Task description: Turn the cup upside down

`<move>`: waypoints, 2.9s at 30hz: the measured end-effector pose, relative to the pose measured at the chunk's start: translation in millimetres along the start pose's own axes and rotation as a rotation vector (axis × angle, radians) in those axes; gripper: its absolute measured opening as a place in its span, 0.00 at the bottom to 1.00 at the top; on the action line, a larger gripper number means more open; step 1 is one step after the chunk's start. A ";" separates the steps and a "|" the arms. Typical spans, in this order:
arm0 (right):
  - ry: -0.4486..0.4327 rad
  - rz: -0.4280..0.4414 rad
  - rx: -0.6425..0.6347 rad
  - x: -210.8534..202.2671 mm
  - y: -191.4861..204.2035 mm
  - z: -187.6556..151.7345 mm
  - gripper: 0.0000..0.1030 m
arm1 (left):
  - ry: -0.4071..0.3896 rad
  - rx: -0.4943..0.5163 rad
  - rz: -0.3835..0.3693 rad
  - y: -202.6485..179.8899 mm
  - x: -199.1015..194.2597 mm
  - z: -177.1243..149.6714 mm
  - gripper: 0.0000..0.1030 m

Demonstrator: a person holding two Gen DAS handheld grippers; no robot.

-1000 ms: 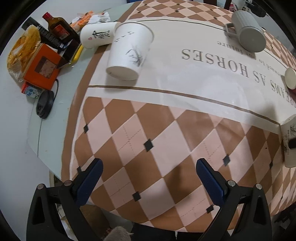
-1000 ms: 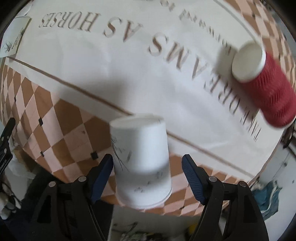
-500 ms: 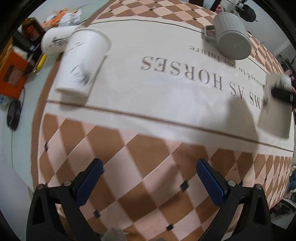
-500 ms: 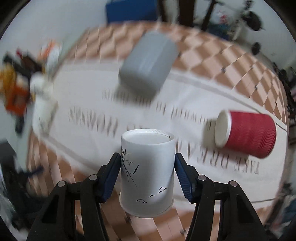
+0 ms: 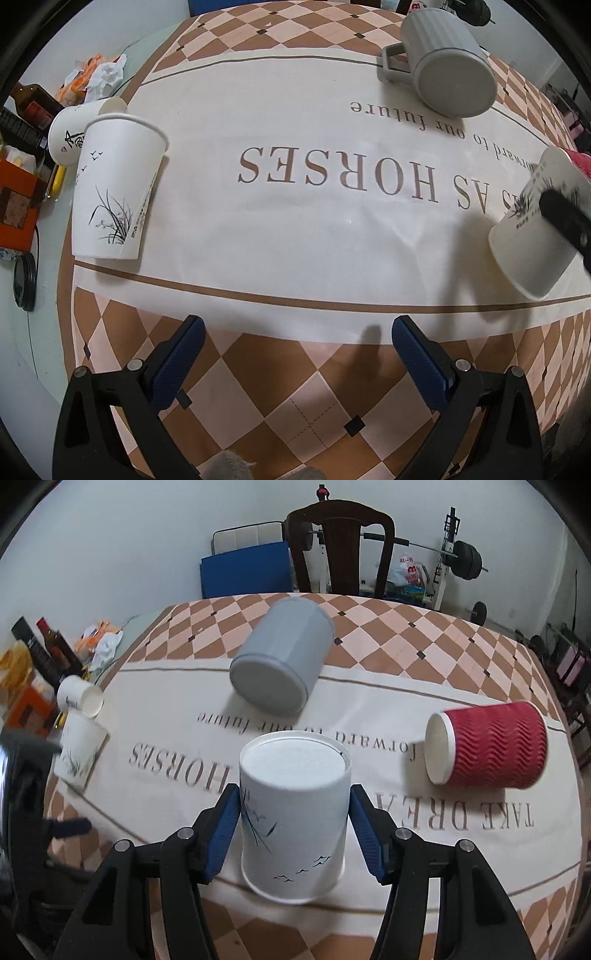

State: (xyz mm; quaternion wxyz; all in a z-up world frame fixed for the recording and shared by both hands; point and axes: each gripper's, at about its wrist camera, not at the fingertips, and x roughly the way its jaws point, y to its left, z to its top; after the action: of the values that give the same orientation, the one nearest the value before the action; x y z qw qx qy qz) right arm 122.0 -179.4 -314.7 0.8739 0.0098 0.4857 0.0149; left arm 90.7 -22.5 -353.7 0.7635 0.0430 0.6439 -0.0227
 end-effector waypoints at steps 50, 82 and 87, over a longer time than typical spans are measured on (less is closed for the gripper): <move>0.096 -0.258 0.184 -326.4 -38.4 -7.0 0.98 | -0.263 0.092 -0.022 -46.4 -300.0 -47.9 1.00; 0.112 -0.247 0.163 -403.7 -26.9 -4.3 0.98 | -0.240 0.026 -0.018 -41.3 -353.2 -72.1 1.00; 0.124 -0.244 0.165 -395.0 -33.0 -3.1 0.98 | -0.240 0.028 -0.015 -43.3 -354.4 -73.9 1.00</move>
State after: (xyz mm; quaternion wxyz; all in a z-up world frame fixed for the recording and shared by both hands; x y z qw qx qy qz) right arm -88.5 -226.4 17.9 0.8338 0.0218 0.5360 -0.1306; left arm -45.9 -65.9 -18.5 0.8343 0.0460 0.5478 -0.0425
